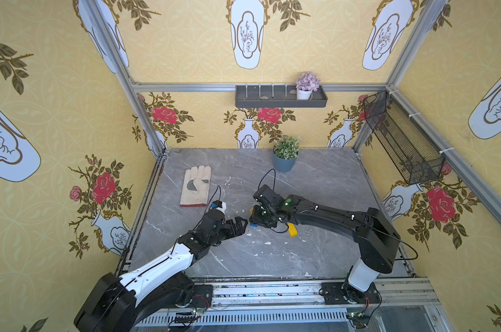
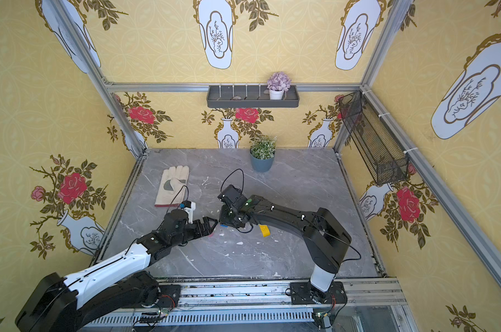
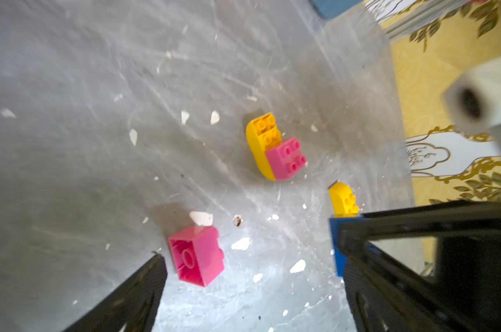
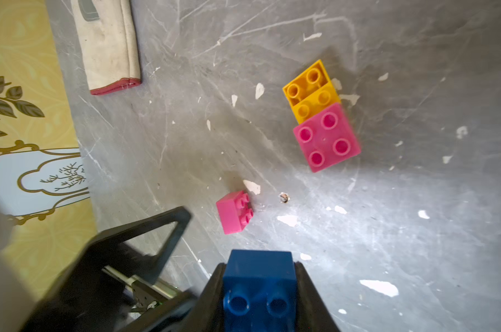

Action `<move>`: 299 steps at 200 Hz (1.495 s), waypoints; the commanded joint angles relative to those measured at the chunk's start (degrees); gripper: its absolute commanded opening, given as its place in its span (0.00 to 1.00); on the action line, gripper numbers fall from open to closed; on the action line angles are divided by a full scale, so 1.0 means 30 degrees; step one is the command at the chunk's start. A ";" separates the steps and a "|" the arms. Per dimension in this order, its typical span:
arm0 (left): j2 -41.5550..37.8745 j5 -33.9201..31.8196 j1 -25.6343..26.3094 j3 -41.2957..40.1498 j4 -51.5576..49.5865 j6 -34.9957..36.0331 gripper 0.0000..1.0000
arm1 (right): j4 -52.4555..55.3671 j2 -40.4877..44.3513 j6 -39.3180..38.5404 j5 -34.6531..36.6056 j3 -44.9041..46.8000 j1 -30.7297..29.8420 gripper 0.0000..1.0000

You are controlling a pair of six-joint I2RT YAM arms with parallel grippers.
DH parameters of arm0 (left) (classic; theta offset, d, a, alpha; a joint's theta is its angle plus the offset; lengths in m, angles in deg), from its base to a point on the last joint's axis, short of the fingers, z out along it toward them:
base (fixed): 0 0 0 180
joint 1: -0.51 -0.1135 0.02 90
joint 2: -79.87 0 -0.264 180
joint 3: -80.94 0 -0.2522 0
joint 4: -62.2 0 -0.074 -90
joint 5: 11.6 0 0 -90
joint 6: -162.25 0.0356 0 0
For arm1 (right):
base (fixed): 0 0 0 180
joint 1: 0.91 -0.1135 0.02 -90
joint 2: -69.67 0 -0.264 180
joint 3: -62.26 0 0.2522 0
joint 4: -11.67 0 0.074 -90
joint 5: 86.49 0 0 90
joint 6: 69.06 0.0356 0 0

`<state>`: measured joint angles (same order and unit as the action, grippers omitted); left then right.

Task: Assemble the letter s with lego
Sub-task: Adjust the lego brick at the center of the board, then place the lego brick at the center of the board.

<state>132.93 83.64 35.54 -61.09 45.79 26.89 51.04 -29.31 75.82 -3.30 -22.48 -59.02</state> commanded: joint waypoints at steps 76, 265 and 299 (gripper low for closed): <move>0.0500 0.2272 -0.2681 -0.0881 -0.1782 0.1532 0.80 | 0.1250 -0.1574 -0.3291 -0.0706 0.1120 -0.0469 0.25; 0.5405 0.1537 -0.3029 -0.1000 -0.2074 0.1866 0.19 | 0.1447 -0.1180 -0.3583 0.0215 0.1907 0.0048 0.25; 0.4802 0.2061 -0.3120 -0.1046 -0.1832 0.1791 0.06 | 0.1408 -0.1377 -0.3584 0.0102 0.1630 0.0031 0.25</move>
<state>147.68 91.07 26.42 -63.67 45.96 31.94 55.39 -32.98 65.48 -3.41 -16.91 -58.80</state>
